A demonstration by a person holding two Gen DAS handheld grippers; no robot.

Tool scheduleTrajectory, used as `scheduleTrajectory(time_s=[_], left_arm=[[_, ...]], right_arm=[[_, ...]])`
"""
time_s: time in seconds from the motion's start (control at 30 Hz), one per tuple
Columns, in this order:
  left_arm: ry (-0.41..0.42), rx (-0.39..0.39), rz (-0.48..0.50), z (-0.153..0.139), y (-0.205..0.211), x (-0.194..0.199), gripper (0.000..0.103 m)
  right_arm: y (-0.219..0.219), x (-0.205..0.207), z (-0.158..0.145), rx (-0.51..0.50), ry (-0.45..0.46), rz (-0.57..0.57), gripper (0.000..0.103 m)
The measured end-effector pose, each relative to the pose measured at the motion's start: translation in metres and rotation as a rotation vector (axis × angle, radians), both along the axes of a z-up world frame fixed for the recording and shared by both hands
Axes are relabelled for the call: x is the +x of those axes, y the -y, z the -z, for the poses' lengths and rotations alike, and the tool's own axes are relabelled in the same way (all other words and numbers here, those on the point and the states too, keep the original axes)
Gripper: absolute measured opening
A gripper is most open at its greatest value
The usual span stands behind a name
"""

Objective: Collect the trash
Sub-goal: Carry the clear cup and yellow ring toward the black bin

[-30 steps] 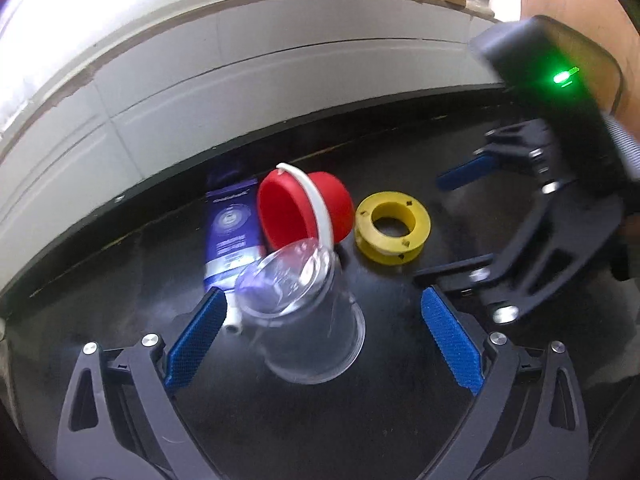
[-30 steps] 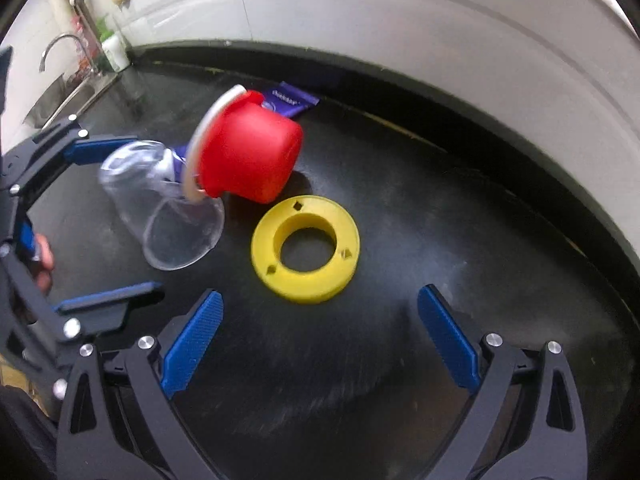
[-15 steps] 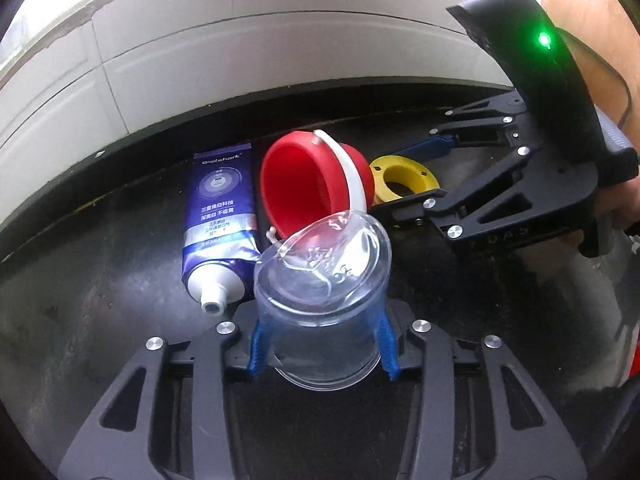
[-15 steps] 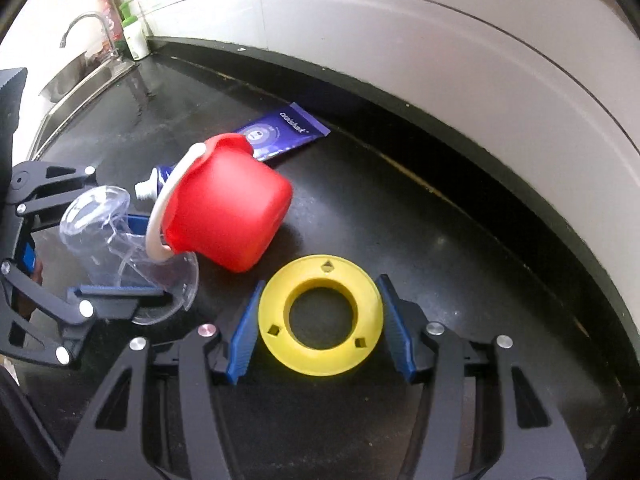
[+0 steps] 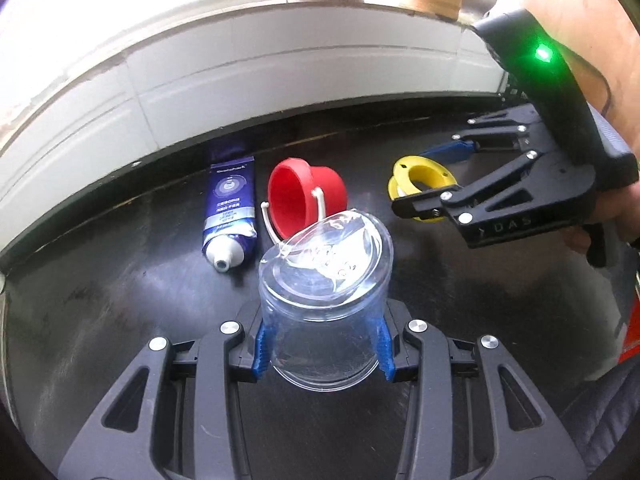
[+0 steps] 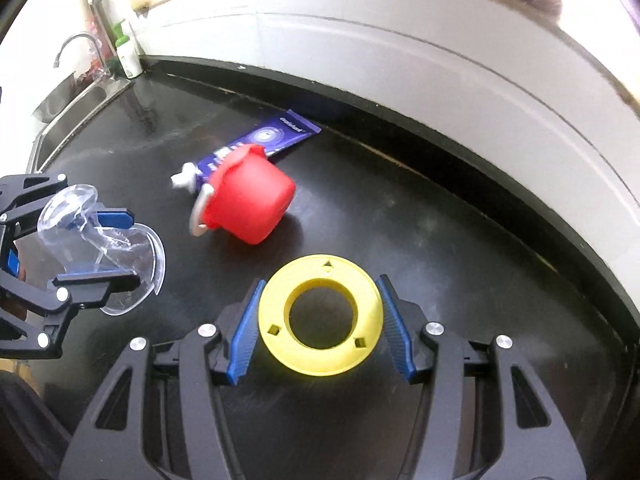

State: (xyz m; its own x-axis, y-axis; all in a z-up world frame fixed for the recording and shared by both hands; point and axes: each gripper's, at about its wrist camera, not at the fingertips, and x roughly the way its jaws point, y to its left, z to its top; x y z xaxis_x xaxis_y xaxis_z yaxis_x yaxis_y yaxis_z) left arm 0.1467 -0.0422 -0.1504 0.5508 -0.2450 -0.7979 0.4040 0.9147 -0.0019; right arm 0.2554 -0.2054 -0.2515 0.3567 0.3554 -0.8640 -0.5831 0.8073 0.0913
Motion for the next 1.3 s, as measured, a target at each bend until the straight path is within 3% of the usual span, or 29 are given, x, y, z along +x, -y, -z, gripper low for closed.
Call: scheduleTrajectory(time_s=[0.47, 0.87, 1.07, 1.3], left_arm=[[0.034, 0.009, -0.076, -0.017, 0.008, -0.106, 0.040], [0.073, 0.018, -0.146, -0.035, -0.009, -0.151, 0.040], [0.095, 0.031, -0.276, -0.049, -0.051, -0.176, 0.040], [0.082, 0.052, -0.568, -0.053, -0.148, -0.254, 0.040]], right_arm=[[0.011, -0.132, -0.050, 0.019, 0.041, -0.009, 0.055], [0.005, -0.166, -0.078, 0.026, 0.082, -0.028, 0.055], [-0.034, -0.180, -0.093, 0.031, 0.107, -0.114, 0.055], [-0.140, -0.212, -0.114, 0.091, 0.096, -0.343, 0.055]])
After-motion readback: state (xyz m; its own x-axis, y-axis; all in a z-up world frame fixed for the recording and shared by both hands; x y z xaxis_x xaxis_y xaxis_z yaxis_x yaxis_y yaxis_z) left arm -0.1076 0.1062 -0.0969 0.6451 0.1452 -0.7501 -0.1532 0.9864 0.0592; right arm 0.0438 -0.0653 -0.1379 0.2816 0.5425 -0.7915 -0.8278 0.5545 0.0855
